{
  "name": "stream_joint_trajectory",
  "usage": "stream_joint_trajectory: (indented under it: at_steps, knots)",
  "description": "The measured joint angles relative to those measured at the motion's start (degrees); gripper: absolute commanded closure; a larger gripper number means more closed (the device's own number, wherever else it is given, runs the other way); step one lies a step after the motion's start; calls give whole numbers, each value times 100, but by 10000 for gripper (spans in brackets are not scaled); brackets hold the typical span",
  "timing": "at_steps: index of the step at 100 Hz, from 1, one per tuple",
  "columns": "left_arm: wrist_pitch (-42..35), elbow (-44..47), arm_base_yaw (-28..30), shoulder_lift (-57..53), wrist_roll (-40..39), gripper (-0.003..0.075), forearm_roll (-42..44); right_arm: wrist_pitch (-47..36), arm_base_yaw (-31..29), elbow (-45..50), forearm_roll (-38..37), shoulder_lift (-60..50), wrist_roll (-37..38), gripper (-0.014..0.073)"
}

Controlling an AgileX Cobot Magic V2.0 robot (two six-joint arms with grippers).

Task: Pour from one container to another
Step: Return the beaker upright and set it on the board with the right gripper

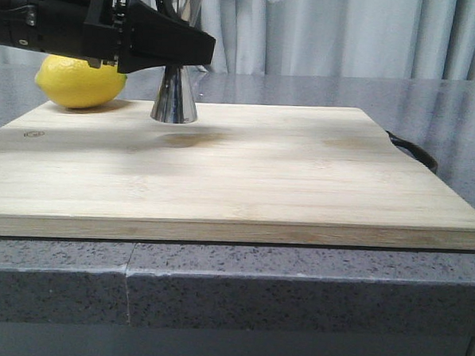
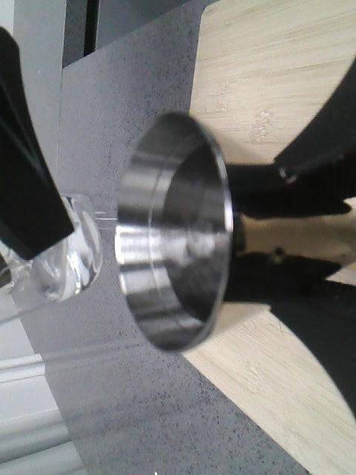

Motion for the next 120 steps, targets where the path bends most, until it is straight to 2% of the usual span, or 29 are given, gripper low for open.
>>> stream_joint_trajectory:
  at_steps: [12, 26, 47, 73, 87, 120]
  knots:
    - [0, 0, 0, 0, 0, 533, 0, -250, -157, 350, 409, -87, 24, 307]
    - [0, 0, 0, 0, 0, 533, 0, -993, -295, 1204, 819, -350, 23, 307]
    - [0, 0, 0, 0, 0, 533, 0, -2709, -503, 2630, 1216, -667, 23, 307]
    - [0, 0, 0, 0, 0, 533, 0, -5190, -608, 3915, 1542, -644, 42, 307]
    - [0, 0, 0, 0, 0, 533, 0, -6128, -649, 4146, 1705, -244, 42, 307]
    - [0, 0, 0, 0, 0, 533, 10, -7027, -824, 4157, 1793, 731, 42, 307]
